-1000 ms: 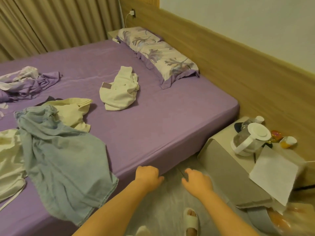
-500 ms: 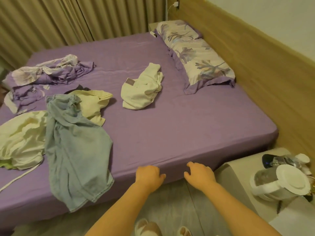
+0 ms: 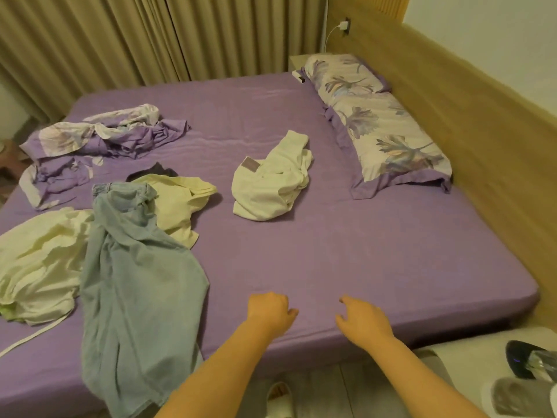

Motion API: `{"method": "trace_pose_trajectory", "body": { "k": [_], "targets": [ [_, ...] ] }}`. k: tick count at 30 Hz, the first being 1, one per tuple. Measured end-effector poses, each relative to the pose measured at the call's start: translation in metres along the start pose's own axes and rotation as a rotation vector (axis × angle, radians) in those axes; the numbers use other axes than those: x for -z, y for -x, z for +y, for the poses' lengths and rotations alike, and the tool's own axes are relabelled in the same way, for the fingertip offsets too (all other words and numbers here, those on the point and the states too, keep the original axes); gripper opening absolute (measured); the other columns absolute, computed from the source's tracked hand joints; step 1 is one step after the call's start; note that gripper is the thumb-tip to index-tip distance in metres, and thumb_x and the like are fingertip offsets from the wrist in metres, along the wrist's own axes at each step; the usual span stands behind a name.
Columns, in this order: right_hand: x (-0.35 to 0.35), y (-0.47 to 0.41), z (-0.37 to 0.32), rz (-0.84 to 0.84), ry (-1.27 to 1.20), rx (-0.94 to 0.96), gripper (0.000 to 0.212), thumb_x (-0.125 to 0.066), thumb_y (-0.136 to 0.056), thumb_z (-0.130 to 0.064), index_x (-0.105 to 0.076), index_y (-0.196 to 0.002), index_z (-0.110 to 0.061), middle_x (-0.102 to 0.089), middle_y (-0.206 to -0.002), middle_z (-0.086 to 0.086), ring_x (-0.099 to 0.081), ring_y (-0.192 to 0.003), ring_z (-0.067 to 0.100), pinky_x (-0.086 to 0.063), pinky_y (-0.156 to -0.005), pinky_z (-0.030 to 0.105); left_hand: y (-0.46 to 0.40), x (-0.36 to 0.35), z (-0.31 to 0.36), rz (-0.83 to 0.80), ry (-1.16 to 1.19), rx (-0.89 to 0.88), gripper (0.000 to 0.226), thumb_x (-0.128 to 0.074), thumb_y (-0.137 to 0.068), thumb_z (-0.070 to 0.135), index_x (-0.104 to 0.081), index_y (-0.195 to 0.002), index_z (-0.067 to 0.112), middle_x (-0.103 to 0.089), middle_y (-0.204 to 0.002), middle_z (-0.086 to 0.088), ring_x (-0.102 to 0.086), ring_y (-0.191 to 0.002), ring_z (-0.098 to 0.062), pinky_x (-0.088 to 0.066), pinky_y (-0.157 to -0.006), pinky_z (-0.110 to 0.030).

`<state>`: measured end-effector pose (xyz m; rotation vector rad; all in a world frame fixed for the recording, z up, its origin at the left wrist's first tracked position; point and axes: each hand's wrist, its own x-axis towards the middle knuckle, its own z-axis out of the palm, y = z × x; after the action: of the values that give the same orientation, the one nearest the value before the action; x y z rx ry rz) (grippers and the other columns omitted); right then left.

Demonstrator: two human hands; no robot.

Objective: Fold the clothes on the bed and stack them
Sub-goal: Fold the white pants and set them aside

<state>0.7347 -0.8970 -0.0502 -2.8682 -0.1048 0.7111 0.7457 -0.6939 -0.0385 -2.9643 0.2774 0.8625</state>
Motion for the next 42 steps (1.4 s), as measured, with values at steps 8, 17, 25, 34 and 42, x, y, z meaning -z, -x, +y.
{"method": "trace_pose_trajectory", "body": {
  "k": [8, 17, 25, 34, 42],
  "targets": [
    [0.021, -0.047, -0.015, 0.004, 0.036, -0.013, 0.046, -0.041, -0.095, -0.040, -0.040, -0.137, -0.021, -0.058, -0.128, 0.005, -0.055, -0.116, 0.026, -0.045, -0.092, 0.034, -0.045, 0.027, -0.011, -0.007, -0.027, 0.005, 0.047, -0.031, -0.101, 0.049, -0.058, -0.108, 0.011, -0.064, -0.106, -0.011, -0.060, -0.098, -0.030, -0.041, -0.079, -0.035],
    [0.038, -0.115, -0.001, -0.079, 0.081, 0.092, 0.046, -0.042, -0.094, -0.040, -0.043, -0.136, -0.022, -0.056, -0.133, 0.004, -0.053, -0.121, 0.024, -0.043, -0.096, 0.032, -0.083, 0.039, -0.015, -0.088, 0.062, 0.128, 0.047, -0.032, -0.101, 0.048, -0.058, -0.109, 0.010, -0.063, -0.108, -0.011, -0.059, -0.101, -0.030, -0.042, -0.084, -0.037],
    [0.061, -0.182, 0.054, -0.217, 0.038, 0.166, 0.048, -0.043, -0.093, -0.041, -0.042, -0.138, -0.024, -0.051, -0.138, 0.000, -0.049, -0.125, 0.021, -0.041, -0.100, 0.029, -0.136, 0.065, 0.010, -0.104, 0.182, 0.233, 0.048, -0.031, -0.099, 0.051, -0.057, -0.111, 0.012, -0.063, -0.112, -0.009, -0.060, -0.102, -0.028, -0.044, -0.082, -0.034],
    [0.102, -0.265, 0.036, -0.218, 0.040, 0.217, 0.049, -0.042, -0.096, -0.039, -0.038, -0.140, -0.020, -0.053, -0.135, 0.003, -0.051, -0.122, 0.023, -0.044, -0.095, 0.030, -0.175, 0.098, -0.012, -0.053, 0.191, 0.318, 0.047, -0.031, -0.099, 0.051, -0.058, -0.106, 0.013, -0.065, -0.106, -0.007, -0.061, -0.097, -0.027, -0.040, -0.077, -0.031],
    [0.124, -0.342, -0.012, -0.202, 0.031, 0.192, 0.049, -0.042, -0.095, -0.040, -0.039, -0.140, -0.020, -0.053, -0.135, 0.004, -0.051, -0.122, 0.025, -0.044, -0.095, 0.031, -0.246, 0.127, -0.060, -0.031, 0.191, 0.282, 0.048, -0.032, -0.098, 0.053, -0.059, -0.107, 0.015, -0.065, -0.106, -0.005, -0.061, -0.097, -0.026, -0.039, -0.075, -0.033]
  ]
}}
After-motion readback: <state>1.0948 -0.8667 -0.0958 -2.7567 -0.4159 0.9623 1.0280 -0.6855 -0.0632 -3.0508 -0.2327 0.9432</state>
